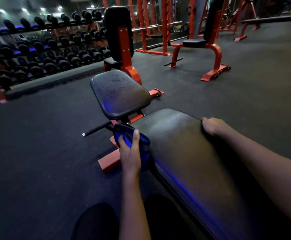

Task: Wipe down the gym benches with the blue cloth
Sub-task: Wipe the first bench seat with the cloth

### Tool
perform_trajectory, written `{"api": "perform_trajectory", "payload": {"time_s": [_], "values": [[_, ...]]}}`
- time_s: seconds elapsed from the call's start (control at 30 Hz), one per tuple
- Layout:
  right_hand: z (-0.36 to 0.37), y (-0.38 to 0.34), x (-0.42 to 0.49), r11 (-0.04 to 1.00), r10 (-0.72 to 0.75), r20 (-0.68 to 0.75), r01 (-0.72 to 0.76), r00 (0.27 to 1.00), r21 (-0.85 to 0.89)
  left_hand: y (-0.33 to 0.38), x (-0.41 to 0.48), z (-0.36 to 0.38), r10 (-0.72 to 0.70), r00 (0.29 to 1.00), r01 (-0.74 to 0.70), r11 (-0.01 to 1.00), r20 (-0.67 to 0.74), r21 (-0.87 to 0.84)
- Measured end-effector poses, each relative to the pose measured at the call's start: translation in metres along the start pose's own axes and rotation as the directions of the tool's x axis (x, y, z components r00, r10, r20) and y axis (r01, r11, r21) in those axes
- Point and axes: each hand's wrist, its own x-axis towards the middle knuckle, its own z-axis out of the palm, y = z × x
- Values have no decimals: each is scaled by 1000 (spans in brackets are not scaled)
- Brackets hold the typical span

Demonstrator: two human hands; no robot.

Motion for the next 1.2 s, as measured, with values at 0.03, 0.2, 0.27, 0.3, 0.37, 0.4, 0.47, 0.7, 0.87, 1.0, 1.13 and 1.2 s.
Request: {"api": "perform_trajectory", "payload": {"time_s": [0.03, 0.2, 0.27, 0.3, 0.37, 0.4, 0.47, 0.7, 0.87, 1.0, 1.13, 1.2], "values": [[3, 3, 4, 1000, 7, -10, -7, 1000, 0, 7, 11, 2, -6, 1000, 5, 997, 14, 77], [5, 6, 10, 998, 59, -24, -60, 998, -21, 27, 76, 1, -68, 996, 49, 953, 54, 298], [4, 2, 4, 996, 87, -35, -87, 996, -10, 25, 92, -7, -42, 993, 23, 985, 112, 169], [3, 2, 3, 995, 96, -38, -96, 995, -8, 24, 95, -9, -17, 993, 6, 995, 117, 95], [2, -1, -1, 994, 111, -46, -111, 993, -2, 21, 87, -10, 35, 997, -29, 997, 74, -74], [2, -1, -2, 992, 124, -55, -124, 991, 3, 15, 79, -8, 48, 999, -45, 987, 13, -154], [1, -3, -3, 990, 140, -73, -139, 987, 11, -2, 55, -3, 45, 990, -77, 966, -132, -248], [-4, -24, -22, 986, 160, -87, -164, 983, -33, -6, 79, -6, 221, 975, -221, 975, 4, 21], [-1, -23, -22, 983, 175, -84, -179, 981, -35, 13, 136, -13, 167, 900, -296, 911, 402, 286], [-3, -25, -25, 985, 165, -94, -170, 982, -43, 34, 179, 5, 114, 764, -453, 795, 635, 403], [-8, -28, -49, 966, 167, -294, -216, 941, -142, 33, 185, 7, 208, 736, -527, 773, 645, 352], [-8, -40, -72, 963, 135, -388, -212, 912, -163, 21, 173, -8, 304, 756, -482, 857, 580, 180]]}}
